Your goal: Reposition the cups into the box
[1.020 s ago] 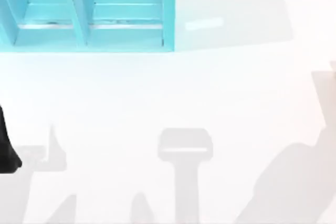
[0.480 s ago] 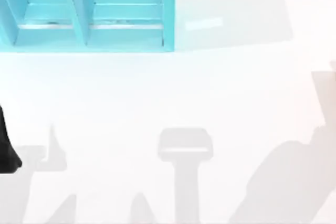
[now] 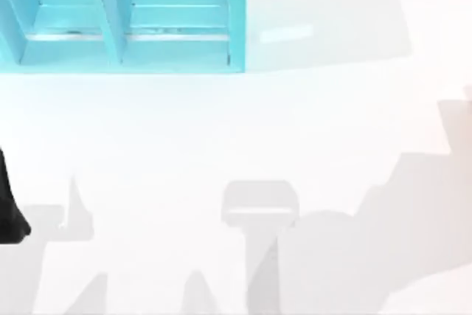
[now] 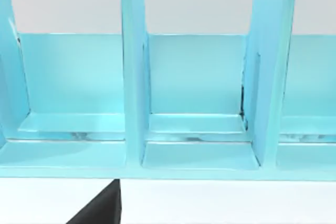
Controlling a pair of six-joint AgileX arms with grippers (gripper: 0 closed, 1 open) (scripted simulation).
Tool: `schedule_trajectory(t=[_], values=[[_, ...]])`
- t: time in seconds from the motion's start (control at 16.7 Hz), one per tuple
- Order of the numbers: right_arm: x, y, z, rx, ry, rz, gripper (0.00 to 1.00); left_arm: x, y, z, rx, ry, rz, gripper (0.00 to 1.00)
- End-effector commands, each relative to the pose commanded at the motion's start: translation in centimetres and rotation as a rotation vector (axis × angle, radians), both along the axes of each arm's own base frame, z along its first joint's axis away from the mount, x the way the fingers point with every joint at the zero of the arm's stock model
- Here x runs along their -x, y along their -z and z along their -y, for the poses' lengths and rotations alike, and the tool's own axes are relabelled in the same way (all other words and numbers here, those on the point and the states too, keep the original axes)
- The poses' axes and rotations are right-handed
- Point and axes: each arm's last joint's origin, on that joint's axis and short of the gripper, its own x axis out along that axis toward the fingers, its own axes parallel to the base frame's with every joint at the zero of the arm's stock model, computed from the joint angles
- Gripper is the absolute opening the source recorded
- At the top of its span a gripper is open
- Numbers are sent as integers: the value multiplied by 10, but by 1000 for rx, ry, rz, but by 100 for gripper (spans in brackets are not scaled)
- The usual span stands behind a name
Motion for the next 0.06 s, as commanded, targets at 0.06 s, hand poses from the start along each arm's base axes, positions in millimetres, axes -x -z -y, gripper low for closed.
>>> schedule_trajectory(t=[0.06], values=[[1,-2,-1,1,0,2,100,0,0,0,0,0,0,100]])
